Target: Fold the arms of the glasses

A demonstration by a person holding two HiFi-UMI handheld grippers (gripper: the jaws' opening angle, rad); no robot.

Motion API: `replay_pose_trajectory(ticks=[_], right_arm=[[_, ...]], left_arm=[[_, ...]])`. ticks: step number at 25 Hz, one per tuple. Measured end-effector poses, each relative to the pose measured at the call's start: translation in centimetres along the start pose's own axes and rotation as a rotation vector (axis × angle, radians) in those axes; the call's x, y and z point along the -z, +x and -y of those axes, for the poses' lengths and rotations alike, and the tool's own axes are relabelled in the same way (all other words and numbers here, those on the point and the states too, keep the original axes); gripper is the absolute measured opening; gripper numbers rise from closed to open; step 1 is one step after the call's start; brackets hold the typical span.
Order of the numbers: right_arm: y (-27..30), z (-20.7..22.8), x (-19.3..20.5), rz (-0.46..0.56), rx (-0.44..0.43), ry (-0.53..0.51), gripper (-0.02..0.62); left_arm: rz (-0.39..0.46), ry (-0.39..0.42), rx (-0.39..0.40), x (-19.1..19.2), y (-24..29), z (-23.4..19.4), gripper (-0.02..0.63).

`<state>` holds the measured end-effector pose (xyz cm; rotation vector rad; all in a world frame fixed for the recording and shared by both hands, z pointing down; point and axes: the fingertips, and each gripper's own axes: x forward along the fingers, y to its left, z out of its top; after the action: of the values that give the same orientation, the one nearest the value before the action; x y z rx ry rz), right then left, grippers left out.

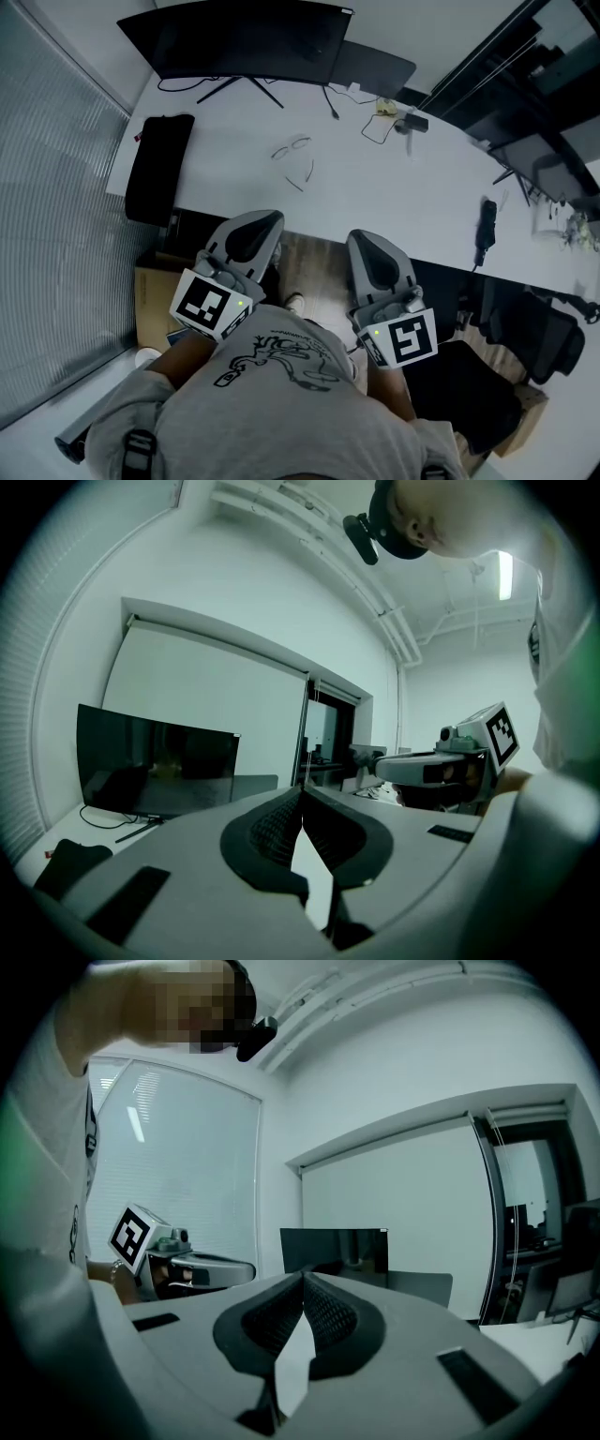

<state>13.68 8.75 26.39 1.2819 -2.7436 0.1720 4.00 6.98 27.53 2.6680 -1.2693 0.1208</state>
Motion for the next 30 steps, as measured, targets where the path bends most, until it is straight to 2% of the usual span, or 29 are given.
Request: replay_pose_trajectory(ticks=[7, 18, 24, 28, 30], right_arm=[[6.7, 1.4, -1.2, -0.018, -0.01, -0.013, 0.009], [14.0, 3.6, -1.7, -0.056, 0.011, -0.034, 0.009], [17.8, 4.9, -0.3, -0.099, 0.025, -0.061, 0.015], [20.4, 6.2, 0.8, -0.096, 0.067, -0.049, 0.02], [21.4, 7.0, 2.2, -0.129, 0.084, -0.052, 0.023]], left_arm=[[-0.012, -0.012, 0.006, -0.8, 2.9, -6.0, 0.021], [-0.03, -0.016, 0.024, -0.8, 6.6, -12.7, 0.023], [-0.071, 0.024, 0.033, 1.7, 9.1, -16.5, 0.025], [-0.119, 0.036, 0.062, 4.4, 11.1, -18.8, 0.029], [-0.149, 0.047, 0.075, 5.9, 12.2, -19.9, 0.038]])
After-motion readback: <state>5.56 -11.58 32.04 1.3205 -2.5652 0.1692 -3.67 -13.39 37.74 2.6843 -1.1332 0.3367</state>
